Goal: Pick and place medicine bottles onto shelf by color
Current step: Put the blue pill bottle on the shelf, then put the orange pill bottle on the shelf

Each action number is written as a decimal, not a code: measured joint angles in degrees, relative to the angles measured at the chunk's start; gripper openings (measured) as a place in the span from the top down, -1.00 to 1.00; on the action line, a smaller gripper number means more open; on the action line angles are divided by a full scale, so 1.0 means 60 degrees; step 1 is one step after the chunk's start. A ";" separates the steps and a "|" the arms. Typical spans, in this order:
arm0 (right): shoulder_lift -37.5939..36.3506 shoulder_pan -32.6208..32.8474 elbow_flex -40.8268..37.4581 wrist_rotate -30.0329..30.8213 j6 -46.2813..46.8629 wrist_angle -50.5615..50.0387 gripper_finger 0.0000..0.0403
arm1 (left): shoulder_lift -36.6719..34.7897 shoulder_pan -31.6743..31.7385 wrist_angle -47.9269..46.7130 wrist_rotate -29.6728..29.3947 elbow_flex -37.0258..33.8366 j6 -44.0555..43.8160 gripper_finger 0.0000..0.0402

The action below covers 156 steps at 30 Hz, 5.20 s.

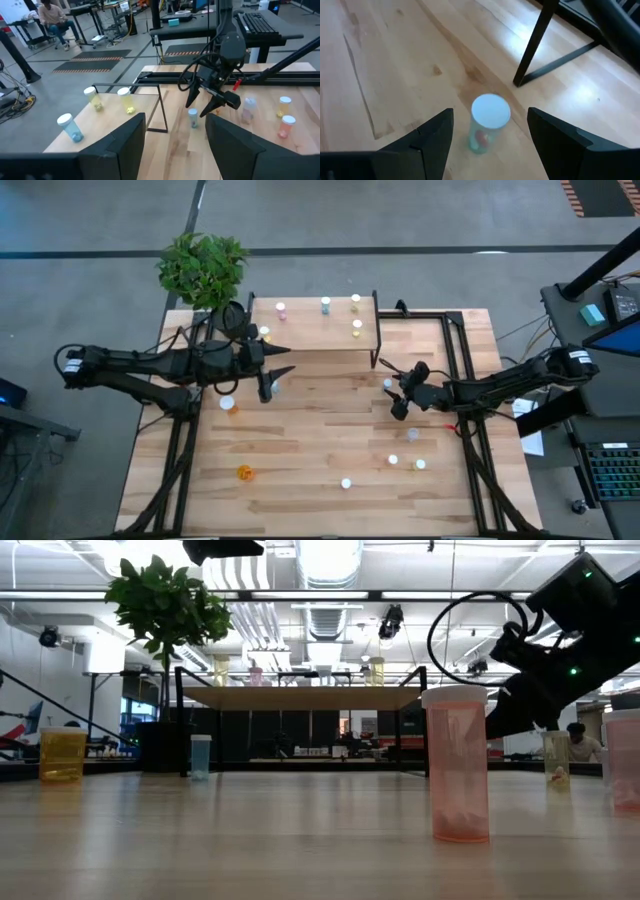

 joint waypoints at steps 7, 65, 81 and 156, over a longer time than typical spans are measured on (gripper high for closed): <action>0.0754 0.0000 0.0400 0.0142 -0.0007 0.0009 -0.15 | 0.0000 0.0000 -0.0006 -0.0002 0.0000 -0.0002 0.04; 0.3956 -0.1078 0.9986 -0.2339 -0.0357 -0.3503 0.50 | -0.1295 -0.0004 0.1542 -0.0228 -0.1169 0.1230 0.04; 0.7916 -0.3411 1.4051 -0.2346 -0.1005 -0.3885 0.49 | -0.2260 0.0000 0.1500 -0.0224 -0.1436 0.1267 0.04; 0.5328 -0.1323 1.4106 -0.1933 -0.2874 -0.8723 -0.02 | -0.0500 -0.0307 0.0950 0.1798 -0.1428 -0.1630 0.04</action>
